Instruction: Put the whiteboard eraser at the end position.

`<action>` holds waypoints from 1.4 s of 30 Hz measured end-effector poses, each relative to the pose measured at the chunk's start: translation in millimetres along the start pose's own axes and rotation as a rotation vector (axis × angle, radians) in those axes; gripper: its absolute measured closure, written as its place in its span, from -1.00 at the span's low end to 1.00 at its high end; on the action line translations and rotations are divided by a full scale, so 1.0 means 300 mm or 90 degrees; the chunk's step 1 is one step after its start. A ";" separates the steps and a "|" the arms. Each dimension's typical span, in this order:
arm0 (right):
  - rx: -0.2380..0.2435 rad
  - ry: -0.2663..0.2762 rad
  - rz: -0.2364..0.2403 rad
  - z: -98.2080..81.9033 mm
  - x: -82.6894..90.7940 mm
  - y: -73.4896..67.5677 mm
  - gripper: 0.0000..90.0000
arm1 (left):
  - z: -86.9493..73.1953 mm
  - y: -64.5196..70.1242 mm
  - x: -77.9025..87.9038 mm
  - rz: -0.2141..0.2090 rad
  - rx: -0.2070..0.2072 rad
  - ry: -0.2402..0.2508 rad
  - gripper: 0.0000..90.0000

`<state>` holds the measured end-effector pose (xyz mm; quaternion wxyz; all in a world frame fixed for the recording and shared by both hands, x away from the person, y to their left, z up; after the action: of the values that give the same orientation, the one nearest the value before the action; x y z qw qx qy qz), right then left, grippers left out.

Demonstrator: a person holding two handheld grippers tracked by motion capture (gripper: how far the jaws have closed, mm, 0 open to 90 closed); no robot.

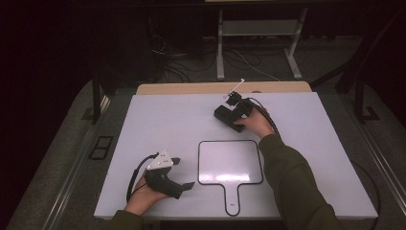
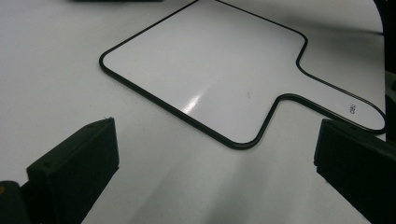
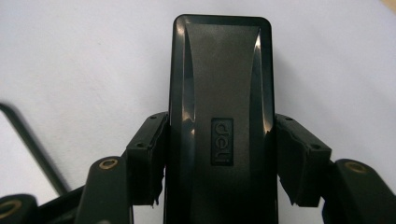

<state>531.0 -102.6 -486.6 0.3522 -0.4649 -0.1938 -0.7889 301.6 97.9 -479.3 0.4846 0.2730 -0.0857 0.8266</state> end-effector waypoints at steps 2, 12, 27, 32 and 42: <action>0.001 0.001 0.001 0.000 -0.009 0.001 -0.14 | 0.000 0.000 -0.002 0.001 -0.001 0.000 -1.00; 0.004 -0.003 -0.008 -0.001 -0.033 0.003 -0.14 | -0.004 -0.023 -0.015 0.011 -0.017 -0.003 -1.00; 0.002 0.020 -0.015 0.008 -0.013 0.008 -0.34 | -0.005 -0.026 -0.016 0.010 -0.010 -0.003 -1.00; -0.021 0.038 -0.009 0.015 0.008 0.011 -0.54 | -0.004 -0.023 -0.015 0.009 -0.009 -0.001 -1.00; -0.022 0.066 -0.004 0.024 0.052 -0.001 -0.67 | -0.006 -0.024 -0.016 0.011 -0.008 -0.004 -1.00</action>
<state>530.0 -103.6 -469.6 0.3510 -0.4290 -0.1634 -0.8162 308.9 98.8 -484.3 0.4790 0.2720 -0.0946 0.8292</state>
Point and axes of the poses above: each handheld gripper's, and its own axes: x roughly backward along the jaws, z roughly out of its top, y roughly to its right, the point moved 8 cm from there along -x, roughly forward along the jaws, and after that the axes turned 1 degree about y, right-handed, at the moved point
